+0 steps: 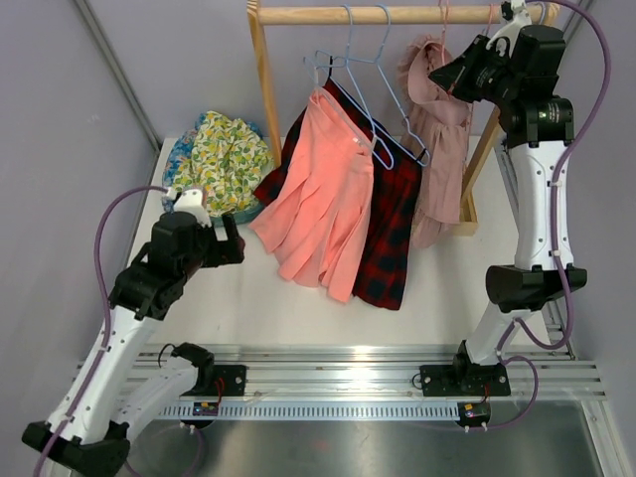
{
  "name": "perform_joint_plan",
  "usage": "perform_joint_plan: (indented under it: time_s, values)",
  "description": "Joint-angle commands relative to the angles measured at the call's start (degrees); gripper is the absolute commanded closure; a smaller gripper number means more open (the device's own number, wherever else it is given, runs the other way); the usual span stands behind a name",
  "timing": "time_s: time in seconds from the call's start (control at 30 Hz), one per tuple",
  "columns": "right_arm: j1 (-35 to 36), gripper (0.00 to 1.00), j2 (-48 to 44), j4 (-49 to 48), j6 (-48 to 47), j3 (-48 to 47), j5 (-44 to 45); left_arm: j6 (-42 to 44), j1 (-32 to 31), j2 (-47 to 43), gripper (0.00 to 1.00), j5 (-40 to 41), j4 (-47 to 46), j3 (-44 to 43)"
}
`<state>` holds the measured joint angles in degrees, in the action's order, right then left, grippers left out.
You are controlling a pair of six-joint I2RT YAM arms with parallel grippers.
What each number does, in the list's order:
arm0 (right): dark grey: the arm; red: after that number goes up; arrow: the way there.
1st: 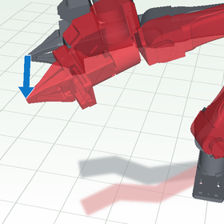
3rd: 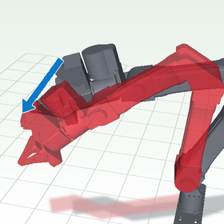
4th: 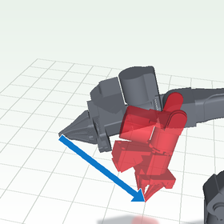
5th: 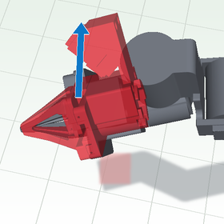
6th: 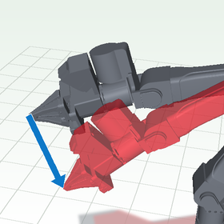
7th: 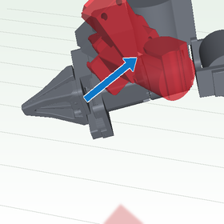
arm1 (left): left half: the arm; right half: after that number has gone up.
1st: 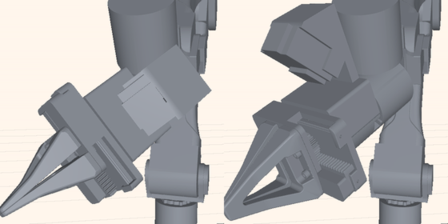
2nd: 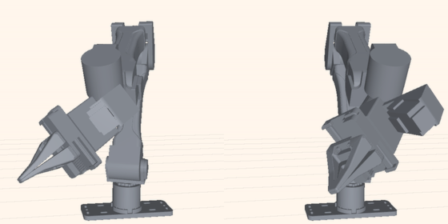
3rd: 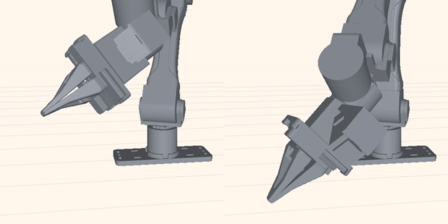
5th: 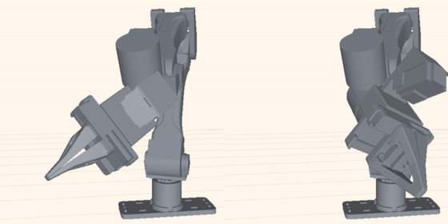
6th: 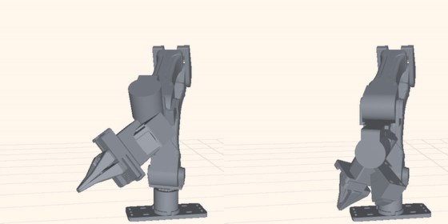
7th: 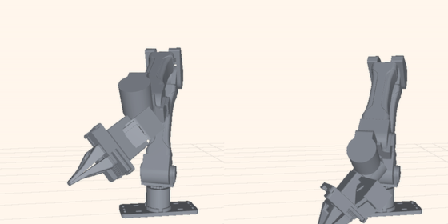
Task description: Remove the skirt from the hanger
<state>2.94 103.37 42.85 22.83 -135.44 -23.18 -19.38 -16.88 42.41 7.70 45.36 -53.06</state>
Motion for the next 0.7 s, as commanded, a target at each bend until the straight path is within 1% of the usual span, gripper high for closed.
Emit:
perform_joint_plan:
  time_s: [0.0, 0.03, 0.07, 0.1, 0.13, 0.17, 0.2, 0.23, 0.27, 0.3, 0.33, 0.37, 0.47, 0.5, 0.53, 0.6, 0.67]
  values:
    - [-0.2, 1.0, -2.3, -1.6, 0.1, -6.0, -1.1, 0.4, -11.3, 5.0, 0.01, 2.0, -7.2, -12.3]
    - [-0.1, 1.0, -3.6, -1.6, 0.3, -5.7, -1.2, 0.9, -15.4, 7.5, 0.01, 4.5, -7.7, -18.7]
    - [-0.1, 1.0, -4.4, -2.1, 0.5, -4.4, -1.3, 1.5, -19.4, 9.9, 0.01, 9.6, -7.8, -22.1]
    - [-0.1, 1.0, -6.5, -2.4, 0.5, -3.3, -1.3, 2.8, -26.5, 15.7, 0.01, 12.0, -7.7, -25.2]
    - [-0.2, 1.0, -7.7, -2.9, 0.8, -0.2, -0.7, 3.3, -29.7, 18.6, 0.01, 13.6, -7.6, -29.2]
    - [-0.1, 1.0, -9.1, -4.0, 1.0, 1.6, -0.5, 3.5, -34.9, 21.4, 0.01, 16.4, -7.2, -35.8]
    - [-0.1, 1.0, -10.5, -5.0, 1.4, 3.8, -0.1, 3.4, -37.7, 27.0, 0.01, 17.2, -7.2, -39.7]
    - [-0.1, 1.0, -13.3, -5.9, 2.2, 8.5, 0.1, 3.6, -40.4, 29.3, 0.01, 18.0, -7.7, -42.5]
    - [-0.1, 1.0, -14.9, -8.0, 2.8, 10.9, 1.1, 4.0, -45.6, 31.7, 0.01, 19.3, -10.3, -47.1]
    - [-0.2, 1.0, -16.3, -9.1, 3.4, 13.2, 1.5, 5.0, -48.0, 33.8, 0.01, 19.9, -11.7, -49.1]
    - [-0.1, 1.0, -18.5, -9.9, 3.6, 16.7, 2.5, 5.5, -50.3, 38.1, 0.01, 20.4, -13.3, -50.7]
    - [-0.2, 1.0, -19.4, -10.0, 3.9, 18.0, 3.3, 5.7, -53.7, 40.3, 0.01, 20.8, -15.4, -54.7]
    - [-0.1, 1.0, -21.9, -7.9, 4.0, 20.1, 6.4, 5.3, -58.3, 49.0, 0.01, 21.4, -17.9, -60.9]
    - [-0.1, 1.0, -22.9, -7.1, 4.2, 20.2, 7.6, 5.5, -59.2, 51.3, 0.01, 21.6, -18.1, -65.0]
    - [-0.1, 1.0, -23.3, -6.3, 4.8, 20.2, 9.8, 5.5, -59.9, 54.8, 0.01, 21.7, -18.4, -66.9]
    - [0.1, 1.0, -24.7, -3.9, 5.4, 20.3, 12.2, 5.1, -61.7, 58.1, 0.01, 21.9, -18.4, -71.5]
    - [0.3, 1.0, -25.5, -2.2, 6.0, 20.5, 15.2, 5.0, -62.9, 60.9, 0.01, 22.4, -19.1, -72.8]
